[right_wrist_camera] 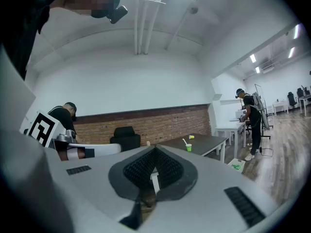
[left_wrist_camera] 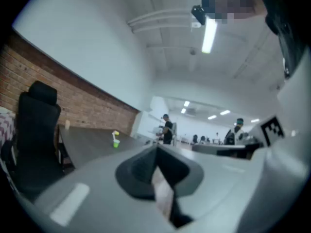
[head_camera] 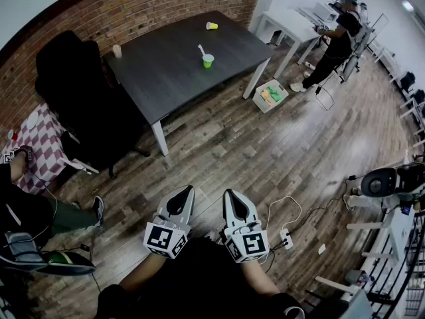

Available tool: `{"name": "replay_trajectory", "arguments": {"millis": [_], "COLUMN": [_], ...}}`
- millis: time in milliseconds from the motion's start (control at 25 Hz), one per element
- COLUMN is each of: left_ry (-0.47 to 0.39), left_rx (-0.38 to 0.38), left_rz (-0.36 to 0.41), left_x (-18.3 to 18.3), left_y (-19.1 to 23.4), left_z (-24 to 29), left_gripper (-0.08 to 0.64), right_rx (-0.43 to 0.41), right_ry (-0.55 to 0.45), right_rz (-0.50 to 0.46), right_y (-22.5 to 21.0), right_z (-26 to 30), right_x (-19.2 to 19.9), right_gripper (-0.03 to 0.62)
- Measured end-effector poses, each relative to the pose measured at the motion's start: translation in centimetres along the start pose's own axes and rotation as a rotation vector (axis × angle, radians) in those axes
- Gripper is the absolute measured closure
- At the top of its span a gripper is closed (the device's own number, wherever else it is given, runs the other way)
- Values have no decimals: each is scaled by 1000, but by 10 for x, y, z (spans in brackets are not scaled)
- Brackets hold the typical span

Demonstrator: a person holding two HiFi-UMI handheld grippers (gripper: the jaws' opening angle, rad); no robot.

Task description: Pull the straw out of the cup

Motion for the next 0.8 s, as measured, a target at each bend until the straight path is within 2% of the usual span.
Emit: {"name": "replay_trajectory", "arguments": {"millis": [400, 640, 800], "left_ry": [-2, 10, 19], "left_rx": [10, 20, 35], "left_rz": [-10, -17, -10], "left_x": [-5, -5, -7], "left_y": [17, 39, 56], "left_z": [-8, -21, -27], "left_gripper": [555, 555, 555], "right_rx": [19, 48, 81], "right_ry": [9, -5, 10], "right_rz": [-7, 37, 33], "right_y": [8, 20, 27], "right_z": [13, 23, 33], "right_x": [1, 1, 8], "right_gripper": [588, 588, 588]}}
Point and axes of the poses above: the fingertips, and each gripper's own axes: z forward along the fingers, y to its left, x out of its underside, the point moved 2 cm from there along -z, backward along the fingers, and after that the axes turned 8 degrees about -z, right-handed, at the moved point
